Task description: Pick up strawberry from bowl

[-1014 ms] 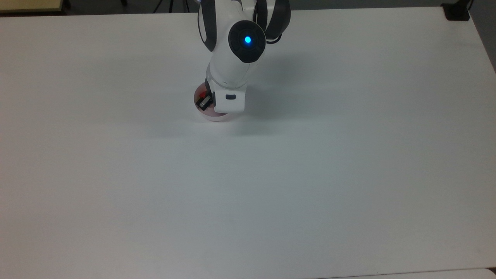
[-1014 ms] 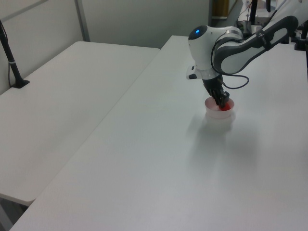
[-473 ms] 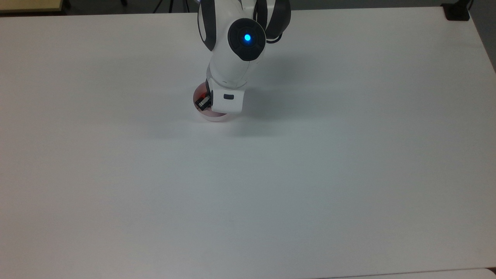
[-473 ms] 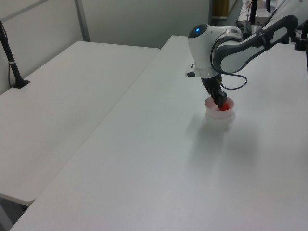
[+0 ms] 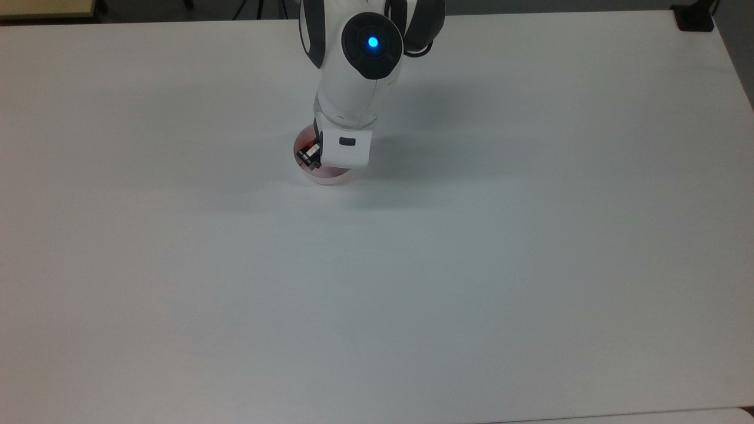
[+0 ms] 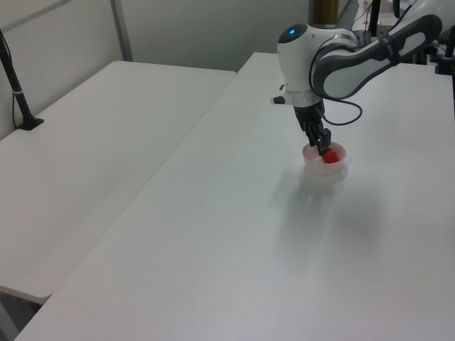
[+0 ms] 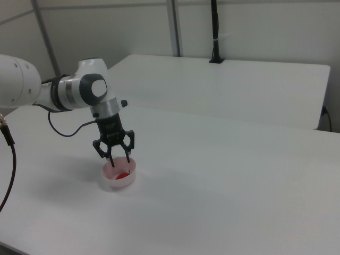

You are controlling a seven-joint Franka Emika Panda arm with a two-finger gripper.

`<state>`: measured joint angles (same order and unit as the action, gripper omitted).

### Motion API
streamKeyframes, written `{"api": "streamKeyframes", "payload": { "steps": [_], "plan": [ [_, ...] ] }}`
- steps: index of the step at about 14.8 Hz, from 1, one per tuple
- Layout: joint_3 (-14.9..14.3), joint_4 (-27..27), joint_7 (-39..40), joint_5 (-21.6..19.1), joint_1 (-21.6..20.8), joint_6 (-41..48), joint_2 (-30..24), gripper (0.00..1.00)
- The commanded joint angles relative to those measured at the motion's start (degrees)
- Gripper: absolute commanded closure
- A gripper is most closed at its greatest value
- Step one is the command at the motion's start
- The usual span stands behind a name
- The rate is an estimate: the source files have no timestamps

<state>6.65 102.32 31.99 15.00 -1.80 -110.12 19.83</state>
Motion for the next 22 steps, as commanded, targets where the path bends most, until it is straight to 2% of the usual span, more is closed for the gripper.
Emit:
{"api": "streamKeyframes", "payload": {
  "steps": [1, 4, 9, 14, 16, 17, 18, 21, 22],
  "plan": [
    [-0.15, 1.74, 2.1, 0.03, 0.04, -0.53, -0.4, 0.42],
    [-0.15, 2.44, 3.95, 1.26, 0.13, -0.7, 0.03, 0.38],
    [-0.23, 3.15, 5.71, 3.01, 0.91, -1.06, 0.3, 0.37],
    [-0.23, 3.33, 7.21, 5.3, 1.71, -1.85, 1.44, 0.23],
    [-0.23, 3.76, 7.47, 5.57, 1.62, -1.85, 1.53, 0.22],
    [-0.23, 3.77, 7.38, 5.57, 1.71, -2.2, 1.53, 0.26],
    [-0.23, 3.85, 7.38, 5.57, 1.62, -2.29, 1.53, 0.35],
    [-0.23, 3.77, 7.47, 5.57, 1.71, -2.29, 1.44, 0.73],
    [-0.23, 3.77, 7.47, 5.57, 1.71, -2.29, 1.36, 0.77]
  ]
}}
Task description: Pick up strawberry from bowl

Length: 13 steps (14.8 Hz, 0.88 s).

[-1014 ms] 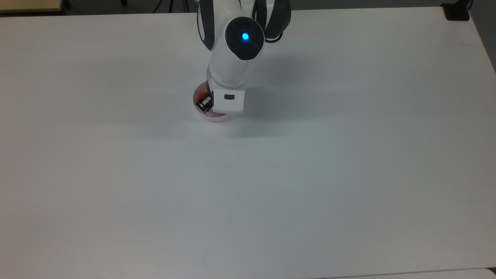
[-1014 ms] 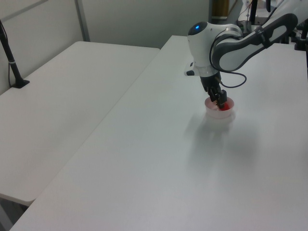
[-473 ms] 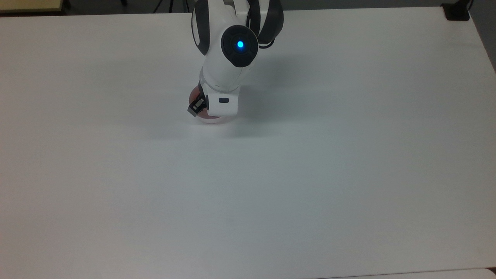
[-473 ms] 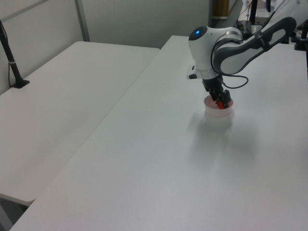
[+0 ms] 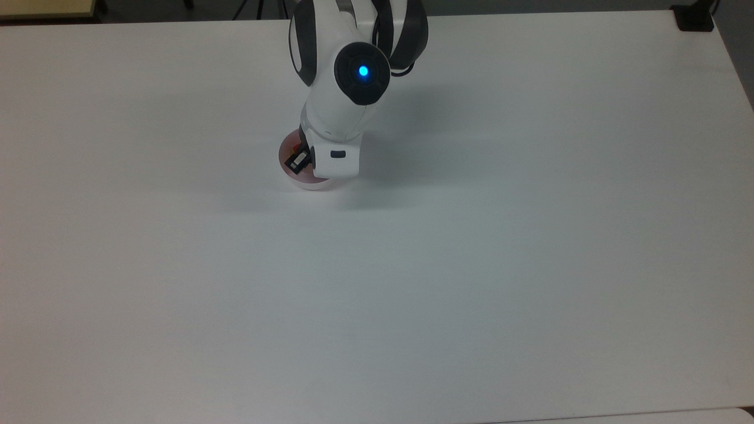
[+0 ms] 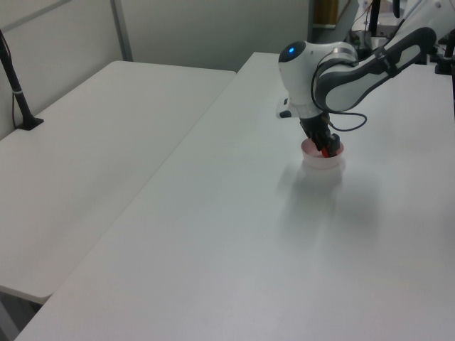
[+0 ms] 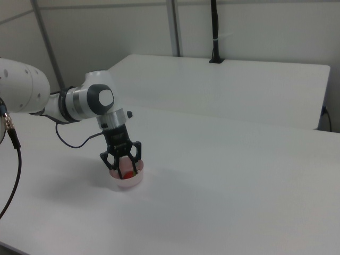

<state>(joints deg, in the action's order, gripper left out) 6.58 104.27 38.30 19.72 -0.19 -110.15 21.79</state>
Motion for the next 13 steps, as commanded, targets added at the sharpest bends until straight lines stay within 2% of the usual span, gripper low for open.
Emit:
{"api": "streamKeyframes", "payload": {
  "steps": [1, 8, 13],
  "plan": [
    [-0.08, 1.73, 1.17, 0.84, 0.11, -2.17, -0.61, 0.77],
    [-0.08, 0.15, 0.2, -0.21, -0.33, -0.25, -1.92, 0.77],
    [-0.08, -1.35, 0.2, -2.5, -0.33, 1.96, -2.01, 0.76]
  ]
}}
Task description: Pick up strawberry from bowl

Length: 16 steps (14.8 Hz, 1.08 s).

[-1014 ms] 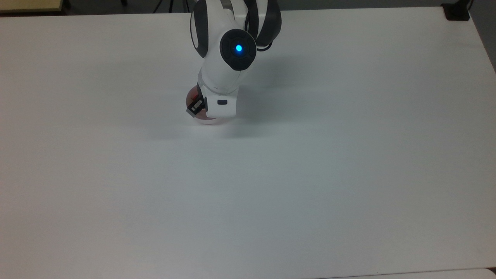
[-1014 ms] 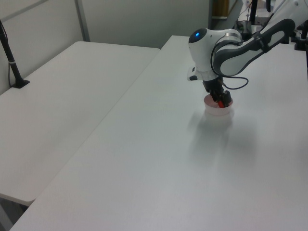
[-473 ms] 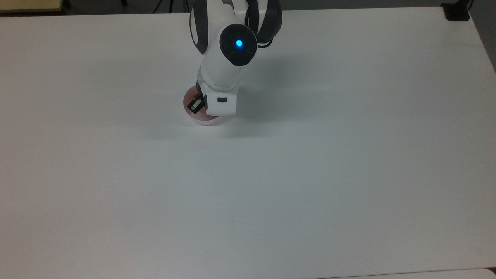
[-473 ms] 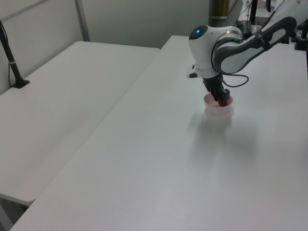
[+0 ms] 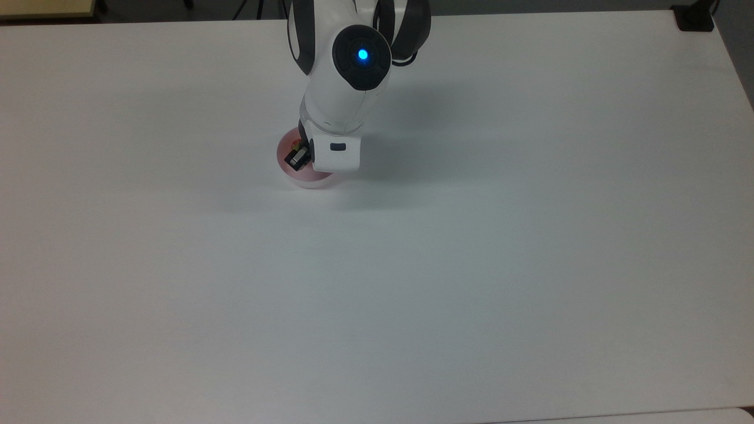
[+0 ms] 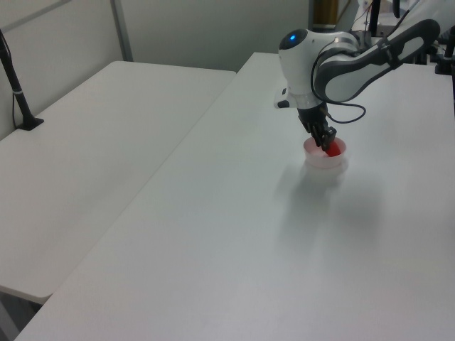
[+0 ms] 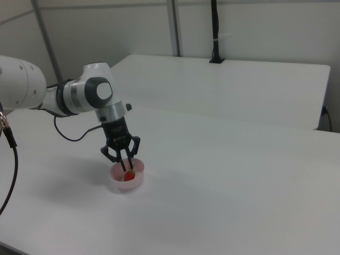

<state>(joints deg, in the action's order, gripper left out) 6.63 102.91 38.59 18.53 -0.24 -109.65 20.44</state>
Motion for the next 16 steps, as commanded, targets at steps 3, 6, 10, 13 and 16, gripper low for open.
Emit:
{"api": "streamKeyframes", "payload": {
  "steps": [3, 6, 10, 13, 16],
  "plan": [
    [-0.12, 0.19, -0.09, -1.31, -0.29, 1.46, -0.66, 0.62],
    [-0.12, 0.01, -0.18, -1.31, 0.06, 2.15, -0.92, 0.33],
    [-0.21, 0.1, -5.95, -1.48, 0.5, 3.39, -0.84, 0.27],
    [-0.21, 0.1, -12.91, -3.67, 1.2, 2.95, -0.75, 0.28],
    [-0.47, 0.01, -16.42, -7.36, 2.26, 3.04, -0.93, 0.29]
  ]
}}
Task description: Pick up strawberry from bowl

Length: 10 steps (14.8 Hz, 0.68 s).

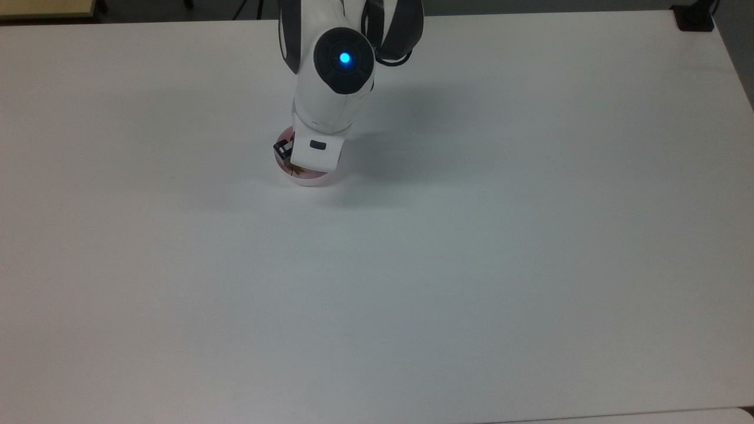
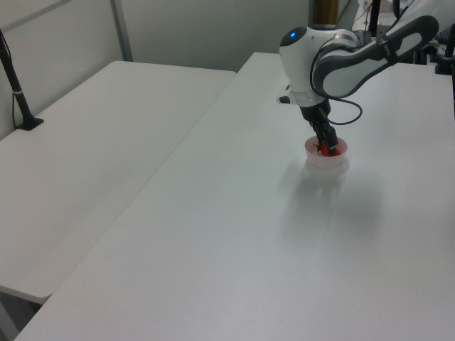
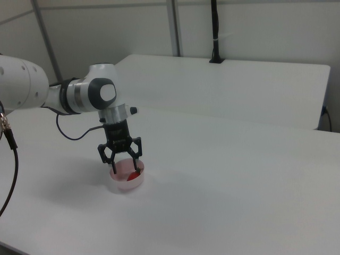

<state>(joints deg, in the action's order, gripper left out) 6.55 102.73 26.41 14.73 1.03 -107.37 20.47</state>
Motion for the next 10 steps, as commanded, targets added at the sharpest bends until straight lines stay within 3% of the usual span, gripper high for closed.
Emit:
{"api": "streamKeyframes", "payload": {
  "steps": [1, 10],
  "plan": [
    [-0.4, 0.19, -7.57, -4.53, 1.25, 0.67, -0.96, 0.29],
    [-0.49, 0.19, -34.81, -8.31, 2.22, 0.32, -2.27, 0.29]
  ]
}}
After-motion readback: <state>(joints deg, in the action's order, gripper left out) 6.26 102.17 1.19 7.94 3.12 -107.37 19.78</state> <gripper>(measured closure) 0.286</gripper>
